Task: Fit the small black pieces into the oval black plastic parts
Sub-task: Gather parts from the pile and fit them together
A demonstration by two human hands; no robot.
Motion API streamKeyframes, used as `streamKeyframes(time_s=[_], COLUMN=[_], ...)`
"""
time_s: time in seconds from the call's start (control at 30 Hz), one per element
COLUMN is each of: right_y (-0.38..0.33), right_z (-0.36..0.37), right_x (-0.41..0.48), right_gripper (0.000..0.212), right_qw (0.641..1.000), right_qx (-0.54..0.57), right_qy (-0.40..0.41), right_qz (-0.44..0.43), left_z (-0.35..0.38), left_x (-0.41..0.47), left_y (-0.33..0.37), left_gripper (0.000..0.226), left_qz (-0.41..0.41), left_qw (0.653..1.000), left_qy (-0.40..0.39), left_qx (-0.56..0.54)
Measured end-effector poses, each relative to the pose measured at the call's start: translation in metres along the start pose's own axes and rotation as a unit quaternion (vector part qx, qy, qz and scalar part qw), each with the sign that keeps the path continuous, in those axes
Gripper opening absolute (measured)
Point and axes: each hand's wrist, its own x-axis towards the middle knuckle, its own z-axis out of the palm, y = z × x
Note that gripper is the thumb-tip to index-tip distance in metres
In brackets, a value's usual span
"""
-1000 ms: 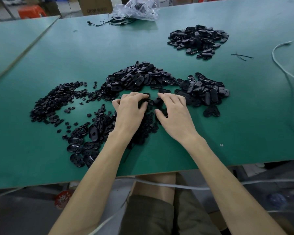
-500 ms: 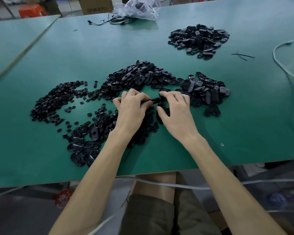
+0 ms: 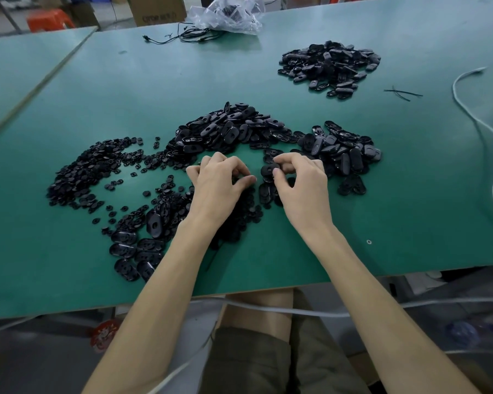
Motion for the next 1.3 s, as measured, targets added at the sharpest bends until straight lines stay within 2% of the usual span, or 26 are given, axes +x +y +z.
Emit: streamKeyframes(time_s=[0.2,0.4,0.7,0.87,1.07,1.3], right_y=[-0.003,-0.005,-0.005,-0.004,-0.003,-0.003], right_z=[-0.002,-0.003,-0.003,-0.003,-0.004,-0.001], right_x=[0.0,-0.001,0.0,0.001,0.0,0.001], right_gripper=[0.019,0.021,0.019,0.018,0.019,0.019], right_qw=[1.0,0.999,0.998,0.997,0.997,0.997], right_qx=[0.022,0.036,0.059,0.076,0.075,0.081], right_qy=[0.002,-0.004,-0.005,0.003,0.002,0.001], right_qz=[0.009,0.01,0.014,0.019,0.014,0.01], left_z=[0.0,-0.007,-0.011,-0.009,-0.002,0.0], left_x=[-0.002,-0.001,-0.001,0.0,-0.006,-0.007], left_y=[0.005,0.009,0.013,0.013,0.016,0.013], left_gripper=[0.012,0.01,0.011,0.014,0.013,0.009], left_qz=[0.028,-0.018,-0.009,0.009,0.079,0.135], left_qw=[0.999,0.973,0.947,0.956,0.982,0.98], left_qy=[0.007,0.024,0.021,0.03,0.08,0.112], left_qx=[-0.031,-0.231,-0.321,-0.292,-0.153,-0.099])
